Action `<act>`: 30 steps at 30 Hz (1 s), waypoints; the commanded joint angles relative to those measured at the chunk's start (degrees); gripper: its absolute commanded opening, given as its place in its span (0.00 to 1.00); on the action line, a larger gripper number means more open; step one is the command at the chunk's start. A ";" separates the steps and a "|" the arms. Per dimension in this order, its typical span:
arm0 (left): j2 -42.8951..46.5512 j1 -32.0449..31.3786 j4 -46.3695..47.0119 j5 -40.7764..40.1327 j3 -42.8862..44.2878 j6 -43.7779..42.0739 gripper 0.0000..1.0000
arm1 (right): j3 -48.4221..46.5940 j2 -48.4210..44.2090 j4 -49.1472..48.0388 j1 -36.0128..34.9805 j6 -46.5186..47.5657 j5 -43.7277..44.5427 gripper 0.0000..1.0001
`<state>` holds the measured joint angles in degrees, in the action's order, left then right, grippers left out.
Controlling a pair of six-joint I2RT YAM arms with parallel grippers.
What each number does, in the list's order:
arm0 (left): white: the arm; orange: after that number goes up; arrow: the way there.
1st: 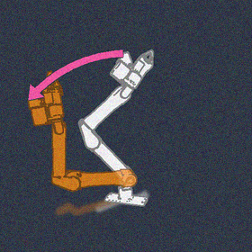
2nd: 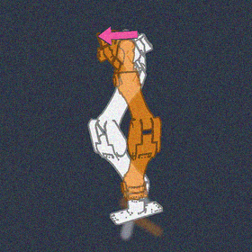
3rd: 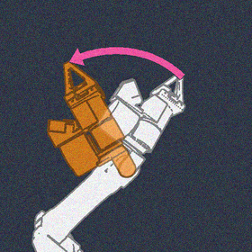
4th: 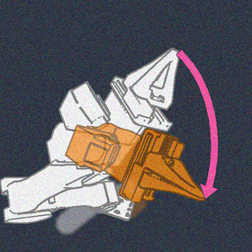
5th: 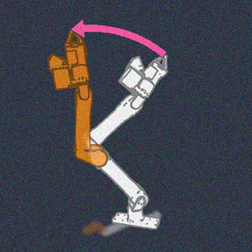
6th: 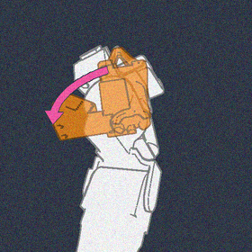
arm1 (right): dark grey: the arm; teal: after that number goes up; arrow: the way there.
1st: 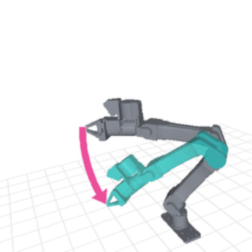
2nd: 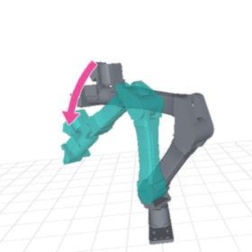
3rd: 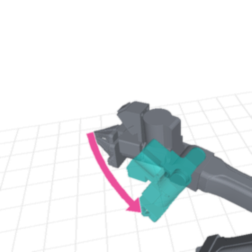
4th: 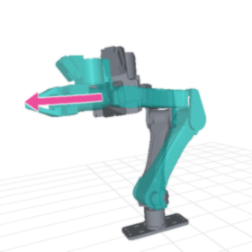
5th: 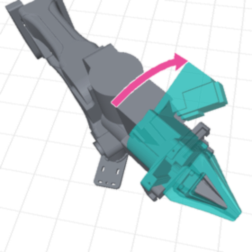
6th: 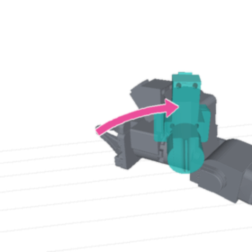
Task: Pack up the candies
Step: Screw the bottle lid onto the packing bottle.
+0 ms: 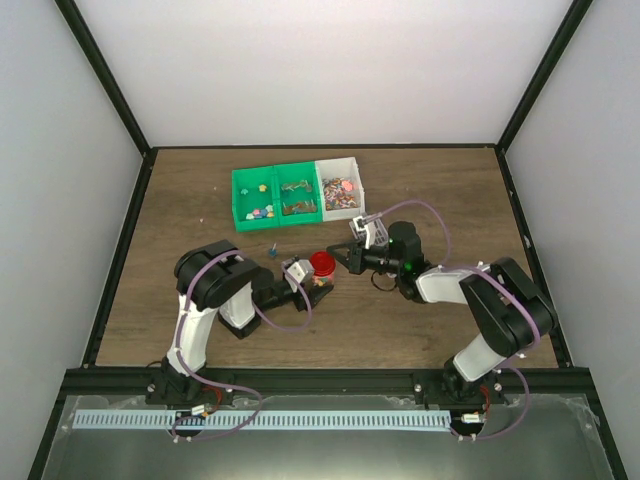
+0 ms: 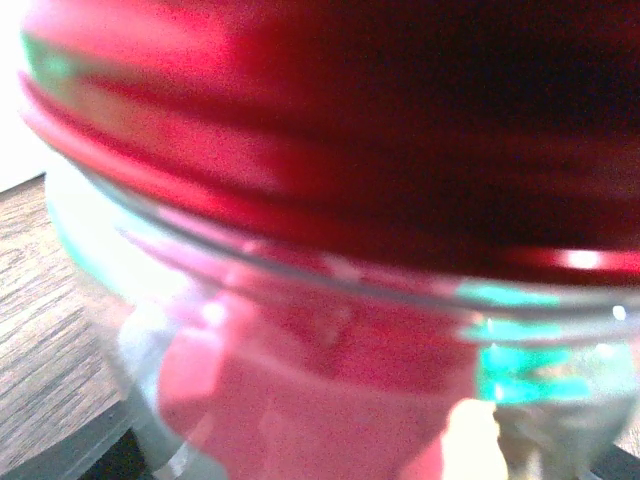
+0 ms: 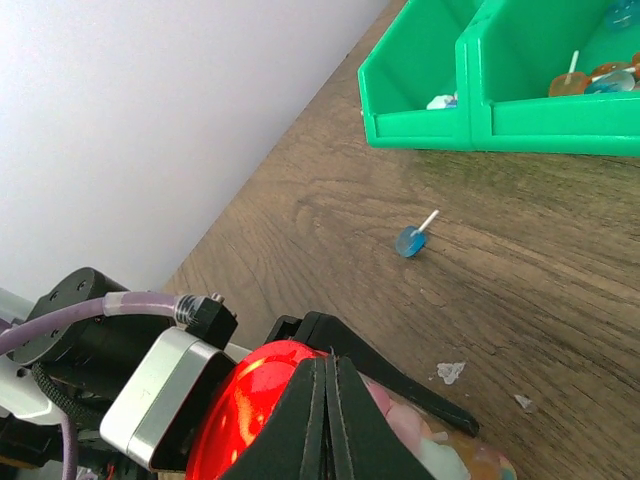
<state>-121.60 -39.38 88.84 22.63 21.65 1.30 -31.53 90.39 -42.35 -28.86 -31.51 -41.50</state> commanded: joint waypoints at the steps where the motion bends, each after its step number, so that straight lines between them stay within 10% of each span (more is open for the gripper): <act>1: -1.90 -0.09 12.76 -0.84 -1.62 1.51 0.58 | 3.03 -0.17 3.55 -3.10 1.48 -1.39 0.01; 30: -2.33 0.22 12.75 0.51 -0.99 3.19 0.56 | 21.00 -6.17 -13.37 -9.76 -6.23 -1.95 0.01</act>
<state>-121.45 -39.27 88.86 23.22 21.69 2.92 -12.08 86.08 -56.21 -38.52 -36.60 -42.28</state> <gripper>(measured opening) 0.684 0.008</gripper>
